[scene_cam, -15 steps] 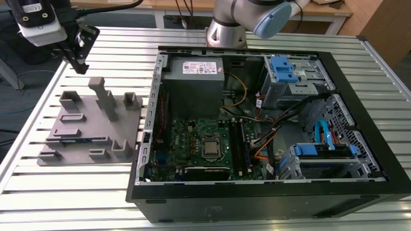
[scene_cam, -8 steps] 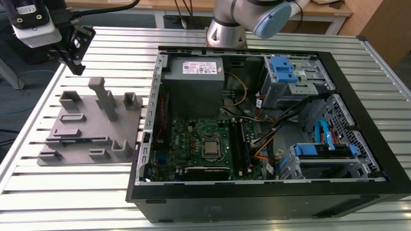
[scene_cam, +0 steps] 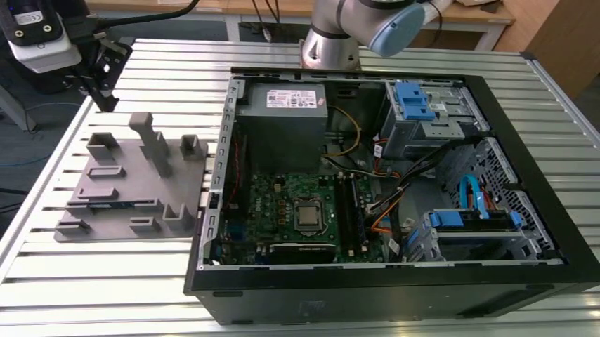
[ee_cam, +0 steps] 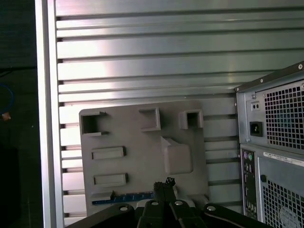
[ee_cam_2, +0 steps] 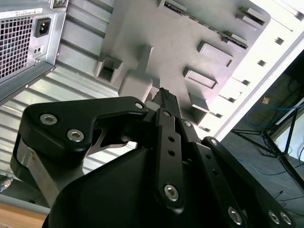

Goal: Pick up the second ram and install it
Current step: 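Reach for the second ram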

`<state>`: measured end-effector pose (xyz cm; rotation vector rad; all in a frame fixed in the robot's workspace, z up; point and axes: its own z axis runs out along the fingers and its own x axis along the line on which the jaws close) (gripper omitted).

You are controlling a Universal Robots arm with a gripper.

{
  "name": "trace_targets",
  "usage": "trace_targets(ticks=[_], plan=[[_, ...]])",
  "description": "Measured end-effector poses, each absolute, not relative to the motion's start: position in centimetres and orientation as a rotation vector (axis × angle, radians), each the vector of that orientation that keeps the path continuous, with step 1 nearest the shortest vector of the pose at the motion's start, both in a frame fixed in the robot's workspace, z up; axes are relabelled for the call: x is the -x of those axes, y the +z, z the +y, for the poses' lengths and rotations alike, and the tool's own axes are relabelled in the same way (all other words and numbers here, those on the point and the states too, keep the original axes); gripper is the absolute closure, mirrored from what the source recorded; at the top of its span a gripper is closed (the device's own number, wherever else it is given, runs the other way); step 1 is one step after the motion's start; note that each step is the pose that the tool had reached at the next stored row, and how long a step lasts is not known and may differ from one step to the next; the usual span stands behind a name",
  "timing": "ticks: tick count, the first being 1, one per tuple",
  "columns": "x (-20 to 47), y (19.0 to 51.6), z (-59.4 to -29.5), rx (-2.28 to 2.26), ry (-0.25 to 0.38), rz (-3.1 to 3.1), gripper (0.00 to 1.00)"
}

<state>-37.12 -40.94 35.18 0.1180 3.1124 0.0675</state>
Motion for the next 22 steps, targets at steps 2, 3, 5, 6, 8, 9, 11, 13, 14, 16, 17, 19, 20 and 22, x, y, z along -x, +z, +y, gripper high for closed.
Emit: trace_targets(ticks=[2,3,5,6,8,9,11,13,14,16,17,19,20,22], plan=[[37.3,35.0,-41.0,-0.118,0.068,3.112,0.89],[37.4,34.9,-41.0,-0.118,0.068,3.112,0.89],[37.5,34.7,-41.0,-0.118,0.068,3.112,0.89],[37.5,34.6,-41.0,-0.118,0.068,3.112,0.89],[37.6,34.3,-41.1,-0.118,0.068,3.112,0.89],[37.6,34.2,-41.1,-0.118,0.068,3.112,0.89],[37.7,34.0,-41.2,-0.118,0.068,3.112,0.89],[37.7,33.8,-41.2,-0.118,0.068,3.112,0.89],[37.8,33.6,-41.2,-0.118,0.068,3.112,0.89],[37.8,33.3,-41.2,-0.118,0.068,3.112,0.89],[37.8,33.2,-41.2,-0.118,0.068,3.112,0.89],[37.8,32.9,-41.2,-0.118,0.068,3.112,0.89],[37.8,32.8,-41.2,-0.118,0.067,3.113,0.89],[37.8,32.6,-41.3,-0.118,0.068,3.112,0.89]])
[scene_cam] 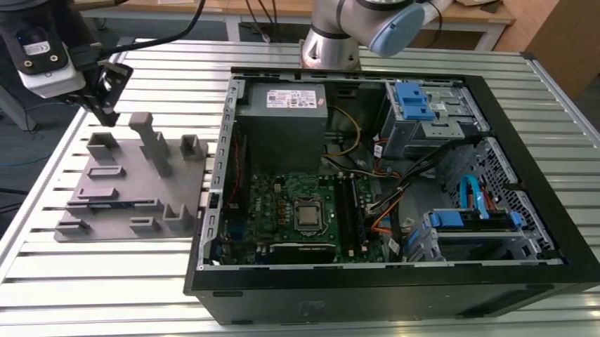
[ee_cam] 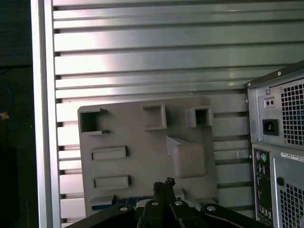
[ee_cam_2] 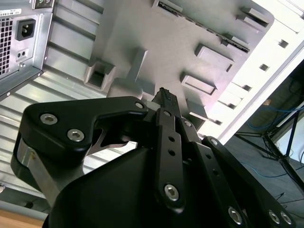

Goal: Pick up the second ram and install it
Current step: 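Reach for the second ram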

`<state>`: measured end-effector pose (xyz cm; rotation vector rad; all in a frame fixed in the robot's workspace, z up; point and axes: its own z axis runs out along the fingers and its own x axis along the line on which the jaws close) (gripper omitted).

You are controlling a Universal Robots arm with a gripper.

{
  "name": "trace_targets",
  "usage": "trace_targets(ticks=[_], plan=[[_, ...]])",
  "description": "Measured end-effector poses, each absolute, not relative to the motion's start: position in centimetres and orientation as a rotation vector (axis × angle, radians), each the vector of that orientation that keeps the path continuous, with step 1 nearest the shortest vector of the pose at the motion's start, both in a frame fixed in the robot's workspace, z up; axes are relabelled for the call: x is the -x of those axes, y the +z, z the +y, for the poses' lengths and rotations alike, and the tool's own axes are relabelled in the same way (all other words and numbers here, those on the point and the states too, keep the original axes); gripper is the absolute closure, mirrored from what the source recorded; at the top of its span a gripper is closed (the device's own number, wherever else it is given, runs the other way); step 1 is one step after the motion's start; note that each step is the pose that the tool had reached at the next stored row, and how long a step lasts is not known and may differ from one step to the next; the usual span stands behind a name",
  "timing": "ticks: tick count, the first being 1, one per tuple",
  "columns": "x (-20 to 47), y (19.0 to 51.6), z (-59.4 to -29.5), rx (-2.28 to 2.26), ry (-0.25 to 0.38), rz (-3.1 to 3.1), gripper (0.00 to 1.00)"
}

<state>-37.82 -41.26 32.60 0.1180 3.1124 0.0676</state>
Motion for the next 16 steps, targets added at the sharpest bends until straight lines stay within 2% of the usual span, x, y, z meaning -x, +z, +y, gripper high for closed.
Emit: trace_targets(ticks=[16], plan=[[37.9,30.9,-41.4,-0.118,0.068,3.112,0.89]])
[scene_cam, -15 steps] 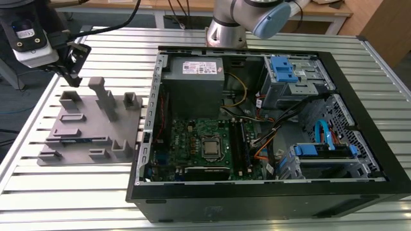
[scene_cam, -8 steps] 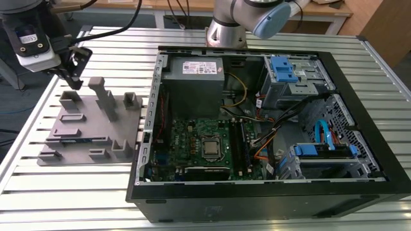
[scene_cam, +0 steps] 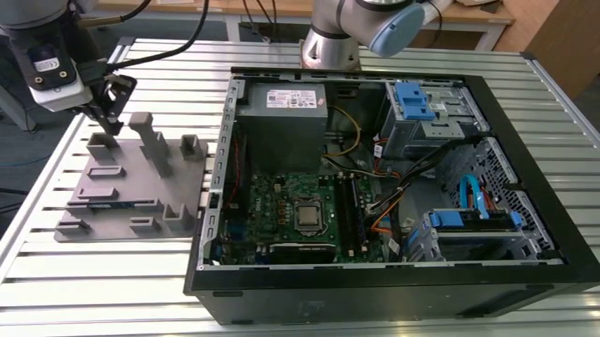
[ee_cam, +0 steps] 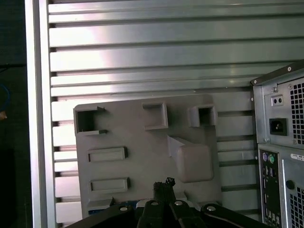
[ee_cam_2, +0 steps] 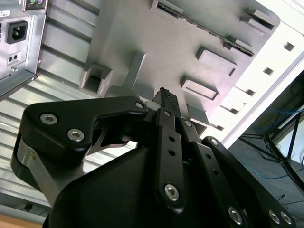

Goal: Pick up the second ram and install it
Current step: 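Reach for the second ram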

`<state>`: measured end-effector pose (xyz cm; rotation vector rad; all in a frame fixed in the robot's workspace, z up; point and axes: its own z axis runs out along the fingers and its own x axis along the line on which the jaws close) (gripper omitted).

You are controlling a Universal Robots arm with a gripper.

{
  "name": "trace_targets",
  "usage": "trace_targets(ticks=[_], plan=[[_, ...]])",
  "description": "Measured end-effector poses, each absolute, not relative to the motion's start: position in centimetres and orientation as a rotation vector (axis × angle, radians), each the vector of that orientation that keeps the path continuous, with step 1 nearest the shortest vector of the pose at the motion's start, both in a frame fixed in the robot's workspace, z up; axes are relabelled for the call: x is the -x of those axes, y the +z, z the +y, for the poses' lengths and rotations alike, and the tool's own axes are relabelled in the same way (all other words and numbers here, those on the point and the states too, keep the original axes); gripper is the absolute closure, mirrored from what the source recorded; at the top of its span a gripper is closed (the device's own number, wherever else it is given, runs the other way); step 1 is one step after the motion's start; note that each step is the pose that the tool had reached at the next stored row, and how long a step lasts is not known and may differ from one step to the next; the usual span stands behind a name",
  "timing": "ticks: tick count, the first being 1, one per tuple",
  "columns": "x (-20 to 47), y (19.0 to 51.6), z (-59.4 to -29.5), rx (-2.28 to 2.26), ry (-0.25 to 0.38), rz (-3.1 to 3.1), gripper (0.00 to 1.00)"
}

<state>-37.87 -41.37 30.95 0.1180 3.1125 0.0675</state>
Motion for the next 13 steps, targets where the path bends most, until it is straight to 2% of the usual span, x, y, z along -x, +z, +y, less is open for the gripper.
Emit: trace_targets(ticks=[13], plan=[[37.9,29.6,-41.5,-0.118,0.068,3.112,0.89]])
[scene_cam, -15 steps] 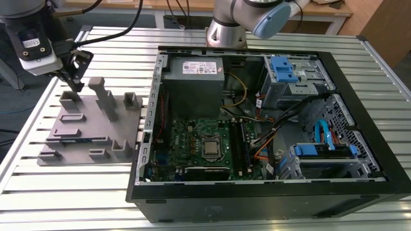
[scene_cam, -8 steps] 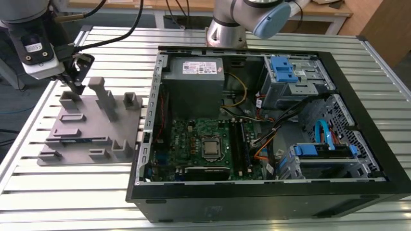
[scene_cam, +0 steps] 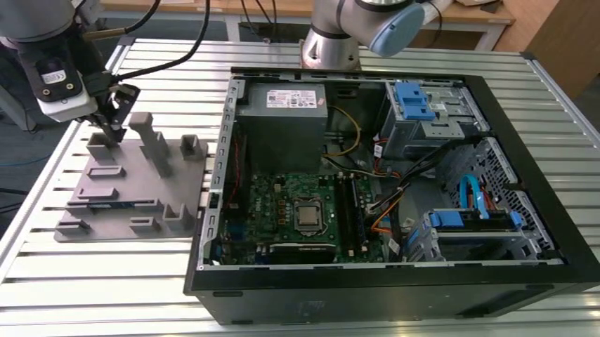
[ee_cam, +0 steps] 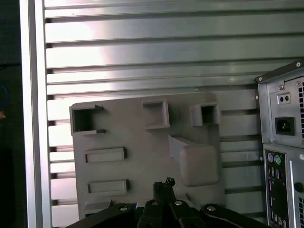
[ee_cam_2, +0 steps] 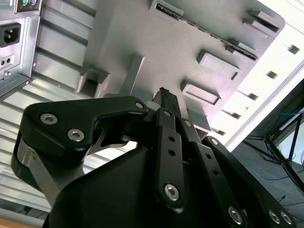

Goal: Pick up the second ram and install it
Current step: 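Reach for the second ram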

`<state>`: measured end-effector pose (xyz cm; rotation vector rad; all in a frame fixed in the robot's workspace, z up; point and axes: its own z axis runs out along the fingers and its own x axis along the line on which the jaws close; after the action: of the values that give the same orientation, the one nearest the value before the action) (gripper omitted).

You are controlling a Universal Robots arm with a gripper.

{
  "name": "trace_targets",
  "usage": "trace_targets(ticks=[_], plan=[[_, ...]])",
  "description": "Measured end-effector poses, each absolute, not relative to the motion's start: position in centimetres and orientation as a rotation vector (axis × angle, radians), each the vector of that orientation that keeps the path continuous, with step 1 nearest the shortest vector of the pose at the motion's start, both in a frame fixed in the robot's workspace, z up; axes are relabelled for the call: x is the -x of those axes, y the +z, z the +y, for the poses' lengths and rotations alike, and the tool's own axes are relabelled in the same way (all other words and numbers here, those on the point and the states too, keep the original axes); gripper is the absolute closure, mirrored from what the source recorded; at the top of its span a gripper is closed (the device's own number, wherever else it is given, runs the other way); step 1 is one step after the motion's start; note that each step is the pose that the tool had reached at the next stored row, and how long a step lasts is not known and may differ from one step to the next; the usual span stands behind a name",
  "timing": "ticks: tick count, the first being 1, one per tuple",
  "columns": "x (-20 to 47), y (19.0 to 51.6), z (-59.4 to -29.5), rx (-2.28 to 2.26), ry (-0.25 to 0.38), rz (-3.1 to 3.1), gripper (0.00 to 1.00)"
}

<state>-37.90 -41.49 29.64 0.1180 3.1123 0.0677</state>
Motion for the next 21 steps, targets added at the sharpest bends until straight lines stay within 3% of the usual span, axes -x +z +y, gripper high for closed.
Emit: trace_targets(ticks=[21], plan=[[38.7,27.1,-43.0,-0.118,0.067,3.113,0.89]])
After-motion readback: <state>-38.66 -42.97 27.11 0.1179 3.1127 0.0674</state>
